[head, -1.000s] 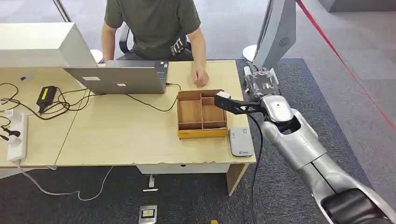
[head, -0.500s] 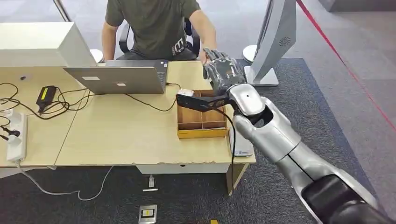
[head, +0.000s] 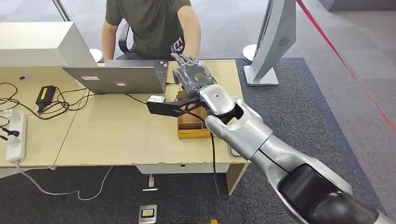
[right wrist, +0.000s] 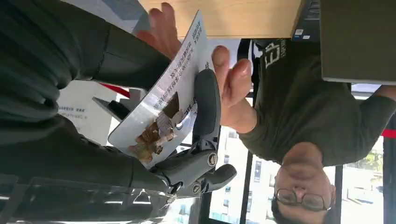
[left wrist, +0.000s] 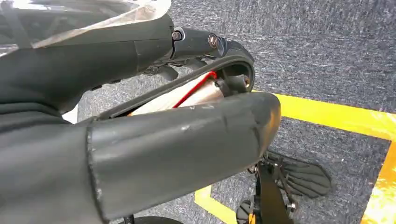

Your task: Pass the card to the sensor for recognition and then transmit it.

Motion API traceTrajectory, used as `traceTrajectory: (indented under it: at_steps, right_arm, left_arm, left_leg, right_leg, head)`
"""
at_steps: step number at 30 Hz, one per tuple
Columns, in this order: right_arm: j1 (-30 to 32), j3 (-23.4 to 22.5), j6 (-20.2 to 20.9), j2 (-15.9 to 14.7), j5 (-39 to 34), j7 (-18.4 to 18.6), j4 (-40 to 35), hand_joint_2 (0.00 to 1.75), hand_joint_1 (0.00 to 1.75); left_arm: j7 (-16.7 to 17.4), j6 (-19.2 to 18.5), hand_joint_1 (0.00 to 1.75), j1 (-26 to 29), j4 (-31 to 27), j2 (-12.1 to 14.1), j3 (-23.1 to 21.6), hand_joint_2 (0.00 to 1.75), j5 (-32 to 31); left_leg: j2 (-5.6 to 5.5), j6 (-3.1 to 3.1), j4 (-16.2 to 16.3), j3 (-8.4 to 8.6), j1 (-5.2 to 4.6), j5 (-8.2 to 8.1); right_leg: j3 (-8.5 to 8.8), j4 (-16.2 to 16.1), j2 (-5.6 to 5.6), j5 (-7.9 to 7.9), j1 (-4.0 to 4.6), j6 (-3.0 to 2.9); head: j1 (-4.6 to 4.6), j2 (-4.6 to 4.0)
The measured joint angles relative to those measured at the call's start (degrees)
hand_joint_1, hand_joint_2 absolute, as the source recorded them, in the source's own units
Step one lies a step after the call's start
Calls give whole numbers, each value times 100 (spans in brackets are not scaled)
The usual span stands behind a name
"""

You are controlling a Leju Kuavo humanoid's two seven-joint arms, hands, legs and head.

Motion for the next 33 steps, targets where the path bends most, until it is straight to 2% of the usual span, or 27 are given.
traceTrajectory:
  at_steps: [4, 13, 33]
  right_arm:
    - [-59, 147, -39, 197, -81, -50, 241, 175, 175]
    - [-187, 372, -70, 438, -151, -33, 670, 175, 175]
    - [-323, 682, -70, 477, -220, 81, 1277, 175, 175]
  left_arm:
    - [26, 57, 0, 3, 0, -2, 20, 0, 40]
    - [-15, 63, 0, 14, 0, -2, 92, 0, 40]
    - [79, 144, 0, 33, -2, -24, 144, 0, 103]
  left_leg:
    - [-2, 0, 0, 1, 0, 0]
    - [-1, 0, 1, 2, 0, 0]
    - [1, 0, 1, 3, 0, 0]
  right_leg:
    - [0, -1, 0, 0, 0, 0]
    - [-1, -2, 0, 0, 0, 0]
    - [-2, -2, 0, 1, 0, -1]
  head:
    - [-2, 0]
    - [0, 0]
    - [-2, 0]
